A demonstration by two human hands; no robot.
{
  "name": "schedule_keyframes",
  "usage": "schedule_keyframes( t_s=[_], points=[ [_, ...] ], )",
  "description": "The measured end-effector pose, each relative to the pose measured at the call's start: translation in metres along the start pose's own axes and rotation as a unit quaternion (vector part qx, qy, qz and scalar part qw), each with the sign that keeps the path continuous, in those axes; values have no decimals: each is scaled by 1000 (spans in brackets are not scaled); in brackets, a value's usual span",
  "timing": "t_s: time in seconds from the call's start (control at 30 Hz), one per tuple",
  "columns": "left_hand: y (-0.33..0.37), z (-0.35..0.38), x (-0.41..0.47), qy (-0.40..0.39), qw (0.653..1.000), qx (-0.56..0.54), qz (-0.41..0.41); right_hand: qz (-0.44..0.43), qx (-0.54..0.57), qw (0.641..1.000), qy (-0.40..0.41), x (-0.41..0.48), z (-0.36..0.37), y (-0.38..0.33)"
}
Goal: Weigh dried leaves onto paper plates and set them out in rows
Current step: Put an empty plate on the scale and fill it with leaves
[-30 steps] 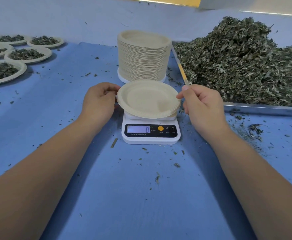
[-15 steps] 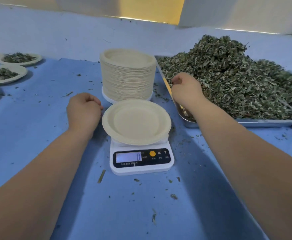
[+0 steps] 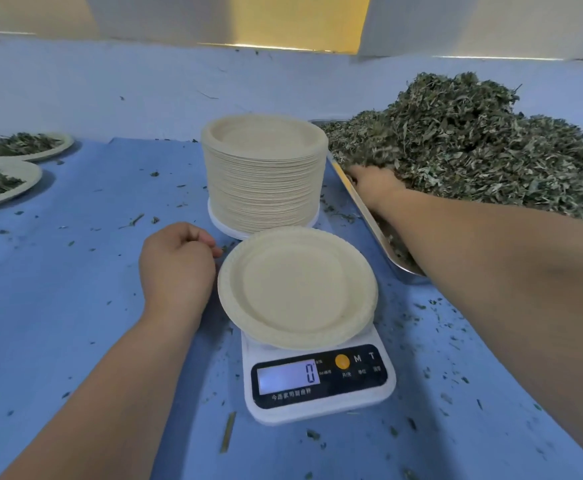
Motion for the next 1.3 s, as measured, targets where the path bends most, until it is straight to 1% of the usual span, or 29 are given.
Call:
schedule_keyframes(
  t_s=[0.03, 0.07, 0.17, 0.23, 0.5, 0.57, 0.67, 0.7, 0.73, 0.8, 0.83, 0.87, 0.9, 0.97, 1.0, 1.03, 1.13, 1.2, 1.23, 1.3],
  points=[
    [0, 0, 1, 0, 1000, -2, 0, -1, 2, 1000, -30, 1, 5, -1],
    [1, 0, 1, -1, 1000, -1, 0, -11, 2, 999, -42, 0, 5, -4],
    [2, 2, 1, -8, 1000, -3, 5, -52, -30, 996, -59, -10, -3, -16],
    [3, 2, 0, -12, 1000, -9, 5, -64, -57, 994, -74, -21, -10, -19],
    [7, 2, -6, -18, 999, -31, 4, -84, -61, 983, -149, -105, -31, -12],
    [6, -2, -8, -9, 999, -43, -3, -77, -56, 981, -171, -128, -33, -8],
    [7, -6, -12, -4, 998, -58, -4, -25, -37, 975, -219, -158, -35, 15],
    [8, -7, -15, -3, 998, -62, -3, -22, -38, 977, -209, -162, -40, 20],
    [8, -11, -18, 2, 998, -67, -6, -32, -42, 984, -171, -162, -49, 21],
    [6, -20, -24, 17, 996, -86, -14, -57, -35, 997, -36, -156, -74, 16],
    [6, -25, -28, 22, 995, -95, -18, -68, -9, 998, 15, -155, -80, 13],
    [5, -30, -32, 25, 994, -102, -22, -75, 26, 996, 27, -155, -76, 10],
    [4, -33, -36, 24, 994, -107, -26, -81, 60, 995, 1, -155, -65, 6],
    [1, -35, -46, 13, 993, -114, -32, -69, 90, 987, -112, -161, -33, -2],
    [-1, -35, -51, 5, 993, -112, -30, -58, 95, 982, -153, -166, -21, -3],
    [-1, -34, -55, -3, 994, -104, -24, -53, 95, 980, -168, -169, -16, -3],
    [1, -29, -63, -18, 997, -81, -1, -64, 68, 987, -130, -178, -22, -1],
    [2, -29, -63, -12, 997, -78, -1, -79, 59, 989, -113, -189, -22, 0],
    [0, -31, -63, -3, 997, -81, -4, -92, 60, 990, -92, -194, -24, 0],
    [-2, -35, -62, 14, 996, -93, -11, -113, 62, 992, -18, -204, -32, 2]
  ],
)
Point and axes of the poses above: each hand's wrist, its own x-axis towards the middle knuckle, its own z-axis out of the palm, y = z × x, the point moved 10 cm from there along x, towards the middle knuckle, and after that the axes turned 3 degrees about x, right-handed, at the moved point
